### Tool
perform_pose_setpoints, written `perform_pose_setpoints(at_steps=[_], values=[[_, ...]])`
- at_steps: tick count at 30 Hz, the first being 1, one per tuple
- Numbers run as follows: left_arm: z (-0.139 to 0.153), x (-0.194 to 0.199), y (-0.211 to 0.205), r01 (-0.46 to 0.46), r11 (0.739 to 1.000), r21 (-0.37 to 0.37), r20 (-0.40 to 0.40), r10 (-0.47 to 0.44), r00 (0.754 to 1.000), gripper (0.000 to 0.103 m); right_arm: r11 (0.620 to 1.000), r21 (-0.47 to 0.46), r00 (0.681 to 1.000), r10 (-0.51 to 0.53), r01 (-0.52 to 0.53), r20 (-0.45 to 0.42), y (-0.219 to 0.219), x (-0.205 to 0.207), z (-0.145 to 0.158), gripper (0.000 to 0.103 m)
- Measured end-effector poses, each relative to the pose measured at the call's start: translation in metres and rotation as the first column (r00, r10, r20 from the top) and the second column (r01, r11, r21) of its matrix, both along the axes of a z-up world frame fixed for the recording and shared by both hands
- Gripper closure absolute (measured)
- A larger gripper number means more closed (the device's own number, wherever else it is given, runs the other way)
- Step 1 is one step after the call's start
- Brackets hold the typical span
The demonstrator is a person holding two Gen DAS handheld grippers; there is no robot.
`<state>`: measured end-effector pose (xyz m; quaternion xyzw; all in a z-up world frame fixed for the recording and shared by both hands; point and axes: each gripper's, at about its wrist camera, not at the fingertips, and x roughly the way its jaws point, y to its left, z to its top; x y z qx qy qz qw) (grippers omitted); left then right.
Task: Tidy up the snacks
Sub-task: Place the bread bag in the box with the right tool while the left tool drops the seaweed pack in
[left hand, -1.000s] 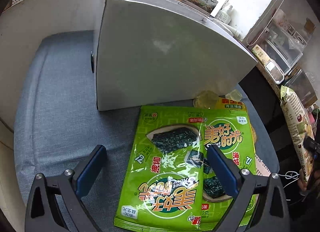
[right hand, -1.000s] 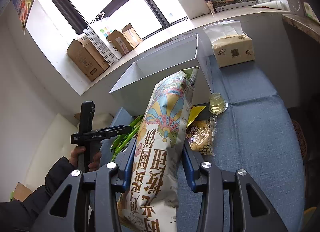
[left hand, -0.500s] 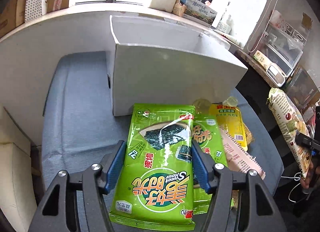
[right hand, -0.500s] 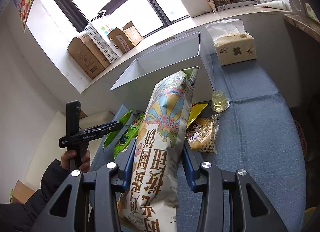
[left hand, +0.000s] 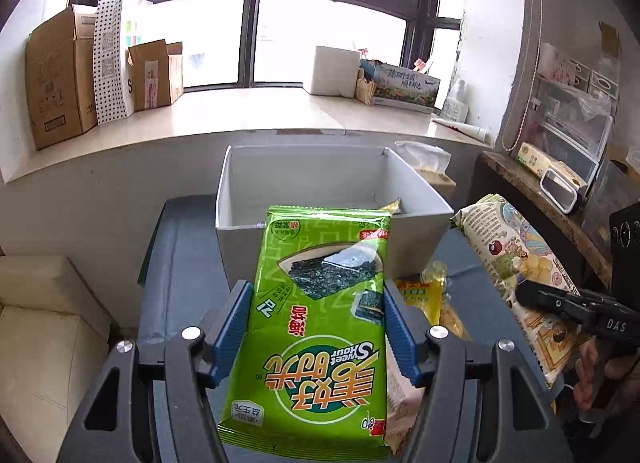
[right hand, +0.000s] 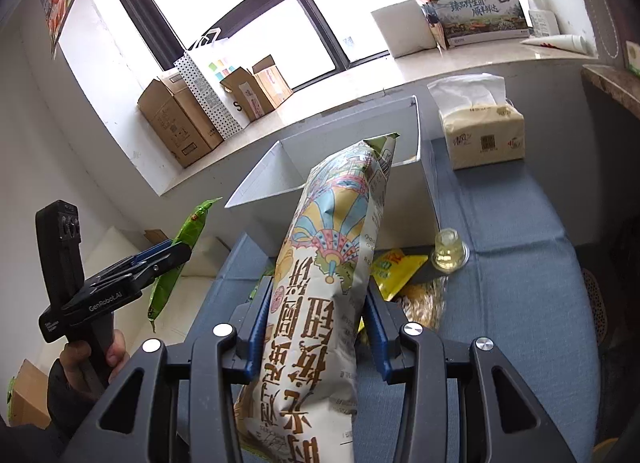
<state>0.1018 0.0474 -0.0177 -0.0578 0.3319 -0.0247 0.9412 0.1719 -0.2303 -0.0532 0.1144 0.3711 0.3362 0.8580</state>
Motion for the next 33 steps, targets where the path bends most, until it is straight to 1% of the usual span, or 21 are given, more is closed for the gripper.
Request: perform_pose_setpoints(at_steps=[3,4,5,7,10,13,14,15,16,17,18,19,20,21,23,25,27,29,33], values=[[0.023,0.028,0.001,0.001,0.999,-0.036,0.035,0.0,0.999,0.035,1.0,0.006,1.0,0.011,-0.011,0.022,0.007,0.024,0.018,0.057],[0.03,0.039,0.0,-0.004,0.999,-0.036,0.044,0.005,0.999,0.035,1.0,0.008,1.0,0.012,-0.012,0.022,0.011,0.034,0.023,0.057],[0.035,0.052,-0.003,-0.011,1.0,-0.019,0.049,0.012,0.999,0.035,1.0,0.003,1.0,0.014,-0.014,0.02,0.015,0.047,0.028,0.057],[0.041,0.081,-0.007,-0.011,1.0,-0.011,0.039,0.011,0.999,0.035,1.0,-0.019,0.999,0.008,-0.007,0.031,0.025,0.074,0.038,0.057],[0.043,0.124,-0.01,-0.022,1.0,-0.004,0.016,0.022,1.0,0.035,0.998,-0.066,0.999,-0.001,0.004,0.052,0.041,0.12,0.048,0.057],[0.034,0.163,-0.007,-0.059,0.998,0.003,-0.019,0.059,0.998,0.035,0.995,-0.097,1.0,-0.026,0.028,0.015,0.055,0.165,0.049,0.057],[0.029,0.174,-0.005,-0.064,0.998,-0.006,-0.036,0.063,0.997,0.035,0.992,-0.113,0.999,-0.047,0.048,0.009,0.058,0.178,0.048,0.057],[0.023,0.184,-0.002,-0.066,0.998,-0.019,-0.048,0.065,0.997,0.033,0.989,-0.134,0.998,-0.061,0.062,0.011,0.061,0.189,0.047,0.057],[0.017,0.193,0.0,-0.065,0.998,-0.021,-0.06,0.064,0.996,0.029,0.986,-0.15,0.998,-0.066,0.068,0.018,0.062,0.199,0.046,0.055],[0.011,0.202,0.002,-0.069,0.998,-0.013,-0.074,0.067,0.995,0.025,0.985,-0.156,0.997,-0.067,0.072,0.036,0.064,0.207,0.046,0.05],[0.003,0.211,0.004,-0.075,0.997,-0.002,-0.098,0.074,0.992,0.006,0.986,-0.153,0.997,-0.057,0.065,0.051,0.064,0.214,0.044,0.038],[-0.005,0.215,0.007,-0.102,0.995,0.016,-0.119,0.103,0.987,0.0,0.986,-0.158,0.998,-0.052,0.057,0.04,0.065,0.221,0.041,0.003],[-0.011,0.217,0.01,-0.123,0.992,0.024,-0.13,0.125,0.984,0.0,0.982,-0.173,0.997,-0.068,0.072,0.025,0.064,0.226,0.037,0.0],[-0.017,0.216,0.013,-0.122,0.992,0.012,-0.14,0.123,0.983,0.0,0.979,-0.184,0.996,-0.085,0.086,0.013,0.061,0.228,0.034,0.0],[-0.026,0.208,0.019,-0.122,0.992,-0.03,-0.137,0.116,0.984,0.0,0.983,-0.138,0.993,-0.117,0.117,0.007,0.052,0.225,0.032,0.0],[-0.031,0.203,0.023,-0.129,0.991,-0.043,-0.145,0.121,0.982,0.0,0.987,-0.094,0.991,-0.132,0.13,-0.009,0.043,0.222,0.03,0.0],[-0.034,0.2,0.026,-0.143,0.989,-0.022,-0.148,0.138,0.979,0.0,0.987,-0.085,0.99,-0.139,0.137,-0.022,0.039,0.22,0.027,0.0],[-0.032,0.198,0.026,-0.142,0.99,-0.011,-0.141,0.139,0.98,0.0,0.986,-0.089,0.99,-0.144,0.143,-0.005,0.036,0.217,0.028,0.0],[-0.018,0.189,0.022,-0.132,0.99,0.041,-0.106,0.136,0.985,0.0,0.985,-0.074,0.988,-0.153,0.154,0.014,0.033,0.212,0.033,0.0]])
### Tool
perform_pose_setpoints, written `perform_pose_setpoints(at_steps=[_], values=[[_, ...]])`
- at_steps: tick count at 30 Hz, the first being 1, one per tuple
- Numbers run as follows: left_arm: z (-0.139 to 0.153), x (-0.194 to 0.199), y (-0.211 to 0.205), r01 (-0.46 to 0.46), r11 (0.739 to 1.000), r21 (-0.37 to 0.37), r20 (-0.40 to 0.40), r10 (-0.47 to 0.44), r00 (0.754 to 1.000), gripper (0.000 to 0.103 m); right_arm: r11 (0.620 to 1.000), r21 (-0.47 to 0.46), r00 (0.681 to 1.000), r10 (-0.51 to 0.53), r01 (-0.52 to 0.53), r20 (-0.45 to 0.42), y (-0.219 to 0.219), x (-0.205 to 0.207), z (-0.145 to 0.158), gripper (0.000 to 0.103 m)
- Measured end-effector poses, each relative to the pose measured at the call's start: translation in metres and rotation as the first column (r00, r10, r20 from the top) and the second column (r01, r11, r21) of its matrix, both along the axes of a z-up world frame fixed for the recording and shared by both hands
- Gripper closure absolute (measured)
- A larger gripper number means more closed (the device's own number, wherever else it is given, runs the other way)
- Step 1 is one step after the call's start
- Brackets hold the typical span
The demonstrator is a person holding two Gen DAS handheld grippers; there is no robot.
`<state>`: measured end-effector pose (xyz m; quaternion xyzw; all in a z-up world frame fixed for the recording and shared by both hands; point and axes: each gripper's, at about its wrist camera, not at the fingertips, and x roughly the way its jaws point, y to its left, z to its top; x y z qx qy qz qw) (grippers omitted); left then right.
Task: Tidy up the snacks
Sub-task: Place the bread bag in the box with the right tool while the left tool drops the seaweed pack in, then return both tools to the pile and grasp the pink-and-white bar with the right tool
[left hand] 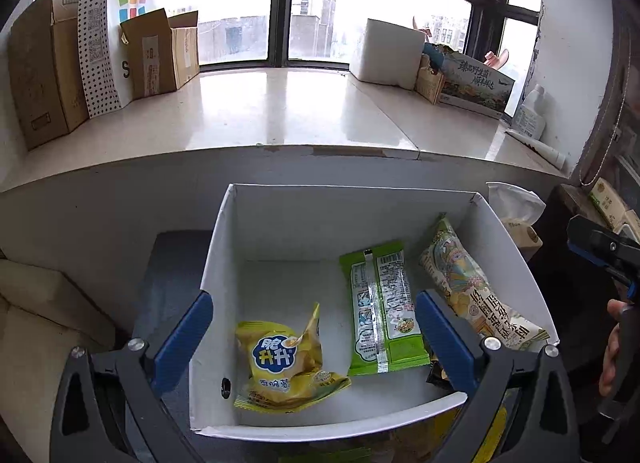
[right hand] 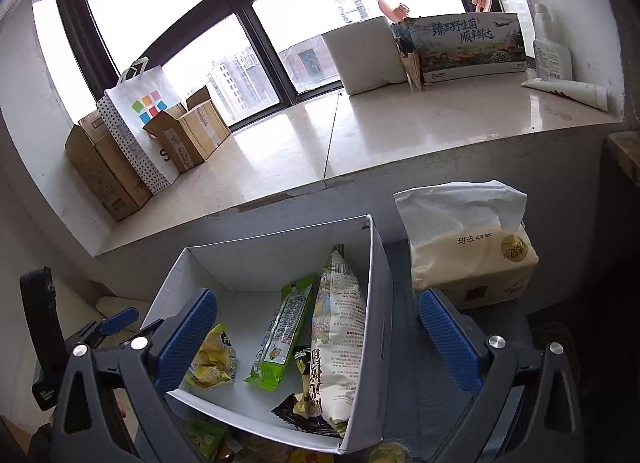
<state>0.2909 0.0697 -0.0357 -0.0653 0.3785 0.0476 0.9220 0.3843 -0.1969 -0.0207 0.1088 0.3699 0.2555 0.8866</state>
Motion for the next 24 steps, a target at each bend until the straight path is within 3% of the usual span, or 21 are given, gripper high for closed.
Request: perform_pose_setpoints(at_steps=[7,11,16,21,24], values=[[0.036,-0.038,-0.008,0.036,0.997,0.072,0.057,-0.04,0.998,0.0,0.998,0.052,0.998,0.029,-0.032,0.057,-0.005,-0.031,0.015,0.0],[0.054,-0.082,-0.006,0.071,0.997,0.021,0.116,-0.073,0.991,0.0,0.994,0.058,0.992,0.082,-0.088,0.097,-0.011,-0.071,0.022,0.0],[0.068,-0.137,-0.013,0.099,0.995,0.022,0.173,-0.101,0.98,0.0,0.984,0.083,0.977,0.145,-0.159,0.157,-0.024,-0.134,0.026,0.0],[0.059,-0.19,-0.023,0.134,0.991,-0.014,0.193,-0.129,0.973,0.0,0.983,-0.038,0.96,0.182,-0.178,0.212,-0.026,-0.193,0.017,0.0],[0.037,-0.219,-0.028,0.124,0.991,-0.049,0.178,-0.113,0.977,0.0,0.979,-0.046,0.96,0.202,-0.197,0.195,-0.03,-0.218,-0.002,0.0]])
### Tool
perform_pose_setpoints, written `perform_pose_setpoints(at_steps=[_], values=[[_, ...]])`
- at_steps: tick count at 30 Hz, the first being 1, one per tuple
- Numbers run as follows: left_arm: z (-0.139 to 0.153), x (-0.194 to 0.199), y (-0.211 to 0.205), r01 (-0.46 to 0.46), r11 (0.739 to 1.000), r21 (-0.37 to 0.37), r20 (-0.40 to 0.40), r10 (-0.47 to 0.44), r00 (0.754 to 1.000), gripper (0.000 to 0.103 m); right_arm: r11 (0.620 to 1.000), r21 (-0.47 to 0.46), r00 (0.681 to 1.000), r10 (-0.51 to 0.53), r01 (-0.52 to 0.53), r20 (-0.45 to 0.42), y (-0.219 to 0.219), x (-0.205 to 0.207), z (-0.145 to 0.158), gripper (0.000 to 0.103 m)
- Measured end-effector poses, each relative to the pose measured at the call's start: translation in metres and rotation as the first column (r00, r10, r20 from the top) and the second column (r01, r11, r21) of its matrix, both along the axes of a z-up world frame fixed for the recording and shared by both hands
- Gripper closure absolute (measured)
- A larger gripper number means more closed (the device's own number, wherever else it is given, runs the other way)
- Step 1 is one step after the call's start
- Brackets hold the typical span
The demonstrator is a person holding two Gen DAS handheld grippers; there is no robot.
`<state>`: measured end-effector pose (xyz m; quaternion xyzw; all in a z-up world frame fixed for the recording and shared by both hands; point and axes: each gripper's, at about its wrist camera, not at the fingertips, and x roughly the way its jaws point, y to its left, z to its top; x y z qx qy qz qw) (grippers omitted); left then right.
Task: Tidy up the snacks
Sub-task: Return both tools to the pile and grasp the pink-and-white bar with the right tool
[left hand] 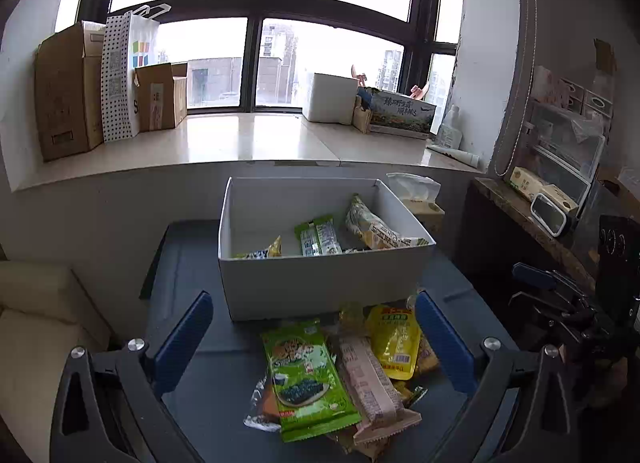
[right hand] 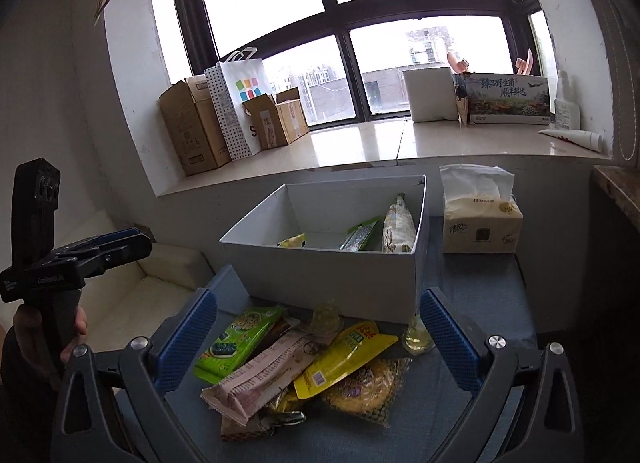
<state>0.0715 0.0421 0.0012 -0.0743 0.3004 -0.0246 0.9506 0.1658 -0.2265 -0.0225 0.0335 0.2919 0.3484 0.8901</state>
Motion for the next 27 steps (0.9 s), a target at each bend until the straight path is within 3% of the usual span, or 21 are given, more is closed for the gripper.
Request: perform_pose_setpoints(at_steps=[3,5,11,21,23,27], values=[[-0.027,-0.02,-0.003,0.009,0.999,-0.034,-0.046,-0.01,0.999,0.0,1.0,-0.008,0.994,0.003,-0.004,-0.109,0.0,-0.012,-0.025,0.0],[-0.041,-0.028,-0.003,-0.015,1.0,-0.007,-0.084,0.014,0.996,0.0,1.0,-0.02,0.986,-0.008,0.005,-0.167,0.004,-0.016,-0.041,0.0],[-0.056,-0.046,0.008,-0.066,0.998,0.009,-0.099,0.066,0.993,0.0,0.997,-0.07,0.953,0.02,-0.044,-0.303,0.047,-0.013,-0.069,0.0],[-0.067,-0.053,0.027,-0.1,0.995,-0.03,-0.116,0.096,0.989,0.0,0.996,-0.053,0.879,0.041,-0.076,-0.475,0.104,0.031,-0.107,0.0],[-0.071,-0.056,0.029,-0.099,0.994,-0.036,-0.121,0.094,0.988,0.0,0.996,-0.044,0.857,0.047,-0.08,-0.514,0.106,0.038,-0.12,0.006],[-0.079,-0.055,0.033,-0.112,0.993,-0.043,-0.145,0.105,0.984,0.0,0.99,-0.078,0.864,0.06,-0.114,-0.5,0.114,0.041,-0.129,0.01]])
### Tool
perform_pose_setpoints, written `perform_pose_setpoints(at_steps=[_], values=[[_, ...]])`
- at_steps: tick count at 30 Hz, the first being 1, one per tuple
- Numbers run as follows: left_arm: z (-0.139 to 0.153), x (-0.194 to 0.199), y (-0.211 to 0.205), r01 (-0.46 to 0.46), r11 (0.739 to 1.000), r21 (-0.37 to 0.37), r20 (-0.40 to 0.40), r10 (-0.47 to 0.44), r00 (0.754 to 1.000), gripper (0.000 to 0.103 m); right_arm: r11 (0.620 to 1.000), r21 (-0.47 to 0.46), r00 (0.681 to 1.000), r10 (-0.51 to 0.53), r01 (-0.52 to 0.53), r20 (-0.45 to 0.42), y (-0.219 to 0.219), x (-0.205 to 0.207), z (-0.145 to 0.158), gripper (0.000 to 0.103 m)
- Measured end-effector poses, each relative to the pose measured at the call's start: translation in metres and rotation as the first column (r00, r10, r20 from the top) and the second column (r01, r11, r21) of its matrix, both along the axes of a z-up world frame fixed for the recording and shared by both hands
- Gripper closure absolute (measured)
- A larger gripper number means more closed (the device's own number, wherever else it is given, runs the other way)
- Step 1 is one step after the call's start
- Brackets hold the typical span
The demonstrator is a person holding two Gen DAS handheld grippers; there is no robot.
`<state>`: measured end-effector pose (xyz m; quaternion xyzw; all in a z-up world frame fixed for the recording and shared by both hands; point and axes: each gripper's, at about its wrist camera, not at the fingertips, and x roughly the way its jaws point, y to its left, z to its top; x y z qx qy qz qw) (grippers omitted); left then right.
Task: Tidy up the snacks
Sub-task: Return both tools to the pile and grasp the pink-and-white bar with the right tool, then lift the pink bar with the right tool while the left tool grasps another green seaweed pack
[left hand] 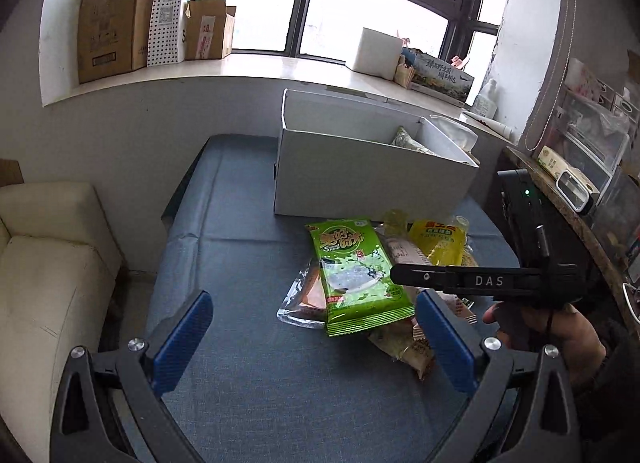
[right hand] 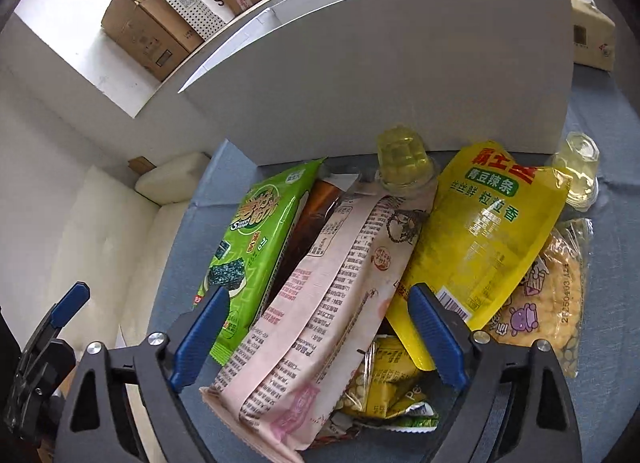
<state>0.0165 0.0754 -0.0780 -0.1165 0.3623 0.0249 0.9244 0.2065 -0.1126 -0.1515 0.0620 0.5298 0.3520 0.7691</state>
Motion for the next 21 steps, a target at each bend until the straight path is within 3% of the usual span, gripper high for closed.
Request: perform_pose_setpoints(at_steps=[2,5,10,14,15,16,21], values=[[-0.003,0.0,0.001,-0.002,1.0,-0.011,-0.007,0.002,1.0,0.0,0.999,-0.028,1.0,0.015,-0.015,-0.003,0.007,0.003,-0.004,0.02],[-0.004,-0.002,0.0,-0.004,1.0,0.005,-0.01,0.004,1.0,0.0,1.0,0.014,1.0,0.001,0.0,-0.029,0.004,0.01,-0.007,0.039],[-0.008,0.0,0.005,-0.007,1.0,-0.002,-0.026,0.007,1.0,0.0,0.997,0.078,0.998,0.003,0.001,-0.061,-0.021,0.007,-0.008,0.048],[-0.012,0.007,0.004,-0.002,1.0,-0.009,-0.036,0.001,0.999,0.0,0.995,0.096,1.0,0.008,-0.007,-0.01,-0.038,-0.004,0.005,0.056],[-0.013,0.009,0.002,0.002,1.0,-0.003,-0.041,-0.002,0.999,0.0,0.994,0.113,1.0,0.003,-0.003,0.005,-0.043,-0.006,0.01,0.061],[-0.015,0.012,0.0,0.004,1.0,0.006,-0.051,-0.004,0.999,0.0,0.992,0.128,1.0,-0.001,-0.003,0.027,-0.047,-0.006,0.016,0.079],[-0.021,0.027,-0.013,0.03,0.999,0.032,-0.077,-0.027,0.997,0.0,0.996,0.092,0.997,0.0,-0.007,0.08,-0.054,-0.007,0.029,0.081]])
